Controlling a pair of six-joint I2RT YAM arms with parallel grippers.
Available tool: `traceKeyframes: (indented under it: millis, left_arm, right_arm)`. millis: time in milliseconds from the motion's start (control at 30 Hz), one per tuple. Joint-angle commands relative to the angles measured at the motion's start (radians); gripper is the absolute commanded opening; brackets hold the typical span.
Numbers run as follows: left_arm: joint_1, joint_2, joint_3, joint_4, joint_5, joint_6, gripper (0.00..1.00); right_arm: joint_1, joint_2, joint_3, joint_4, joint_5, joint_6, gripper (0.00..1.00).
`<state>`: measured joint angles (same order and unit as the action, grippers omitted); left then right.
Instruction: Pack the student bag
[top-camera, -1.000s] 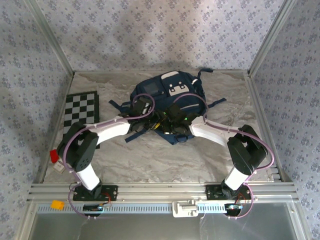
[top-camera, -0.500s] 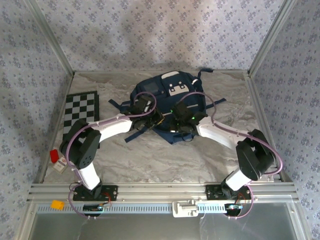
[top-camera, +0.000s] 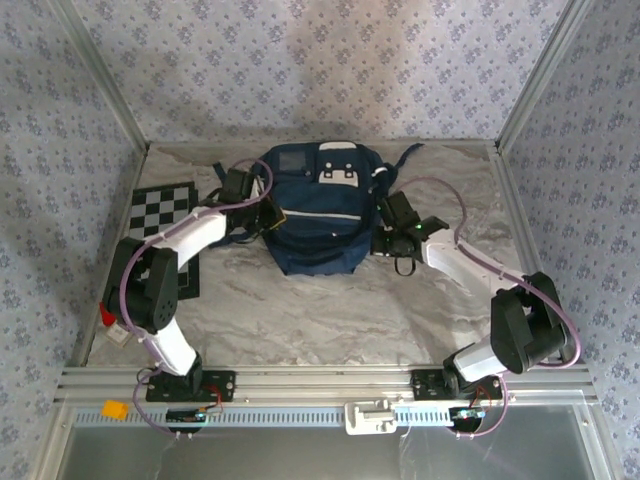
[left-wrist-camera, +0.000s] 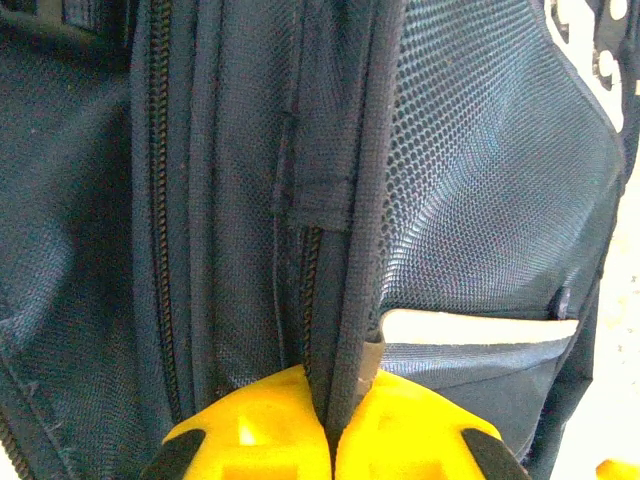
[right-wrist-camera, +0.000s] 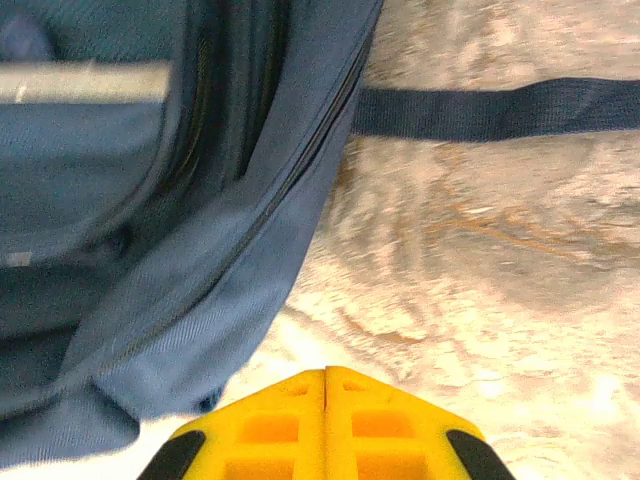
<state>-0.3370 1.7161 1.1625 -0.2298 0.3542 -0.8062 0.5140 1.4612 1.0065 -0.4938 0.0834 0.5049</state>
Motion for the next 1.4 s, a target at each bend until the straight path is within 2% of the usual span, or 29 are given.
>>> traceKeyframes:
  millis: [0,67,167,233,333,467,533,733,833,933,1067,1267,1367]
  left_arm:
    - [0.022,0.013,0.089,0.059,0.021,0.087,0.00]
    - [0.022,0.009,0.086,0.058,0.025,0.076,0.00]
    - [0.023,0.012,0.079,0.033,0.019,0.035,0.03]
    - [0.027,0.014,0.077,0.024,0.026,0.014,0.15]
    - [0.030,-0.020,0.062,0.001,0.038,-0.035,0.32]
    - [-0.004,-0.146,-0.078,0.056,0.011,-0.273,0.47]
    - [-0.060,-0.214,-0.142,0.085,-0.060,-0.385,0.54]
    - [-0.235,-0.202,-0.142,0.182,-0.191,-0.666,0.65]
    - [-0.272,-0.123,-0.072,0.158,-0.230,-0.732,0.65]
    - [-0.295,-0.058,-0.060,0.213,-0.253,-0.820,0.65]
    - [-0.316,0.028,-0.005,0.216,-0.291,-0.861,0.64]
    - [-0.320,0.106,0.022,0.267,-0.372,-0.900,0.57]
    - [-0.321,0.124,0.032,0.254,-0.400,-0.928,0.48]
  right_arm:
    - [0.083,0.039,0.077,-0.012,-0.024,-0.008,0.00]
    - [0.087,0.051,0.115,-0.015,-0.051,0.016,0.00]
    - [0.098,0.062,0.164,0.032,-0.123,-0.039,0.02]
    - [0.098,0.117,0.250,-0.033,-0.116,-0.077,0.04]
    - [0.088,0.176,0.292,-0.077,-0.130,-0.113,0.05]
    - [0.088,0.158,0.255,-0.041,-0.137,-0.094,0.15]
    - [0.077,0.149,0.232,-0.023,-0.148,-0.071,0.19]
    - [0.057,0.136,0.200,-0.014,-0.135,-0.064,0.29]
    - [0.034,0.123,0.195,-0.009,-0.148,-0.048,0.32]
    - [0.018,0.103,0.131,0.023,-0.175,-0.027,0.35]
    - [0.016,0.085,0.108,0.030,-0.168,-0.029,0.35]
    - [0.010,0.064,0.071,0.036,-0.167,-0.032,0.35]
    - [0.009,0.062,0.063,0.037,-0.166,-0.037,0.35]
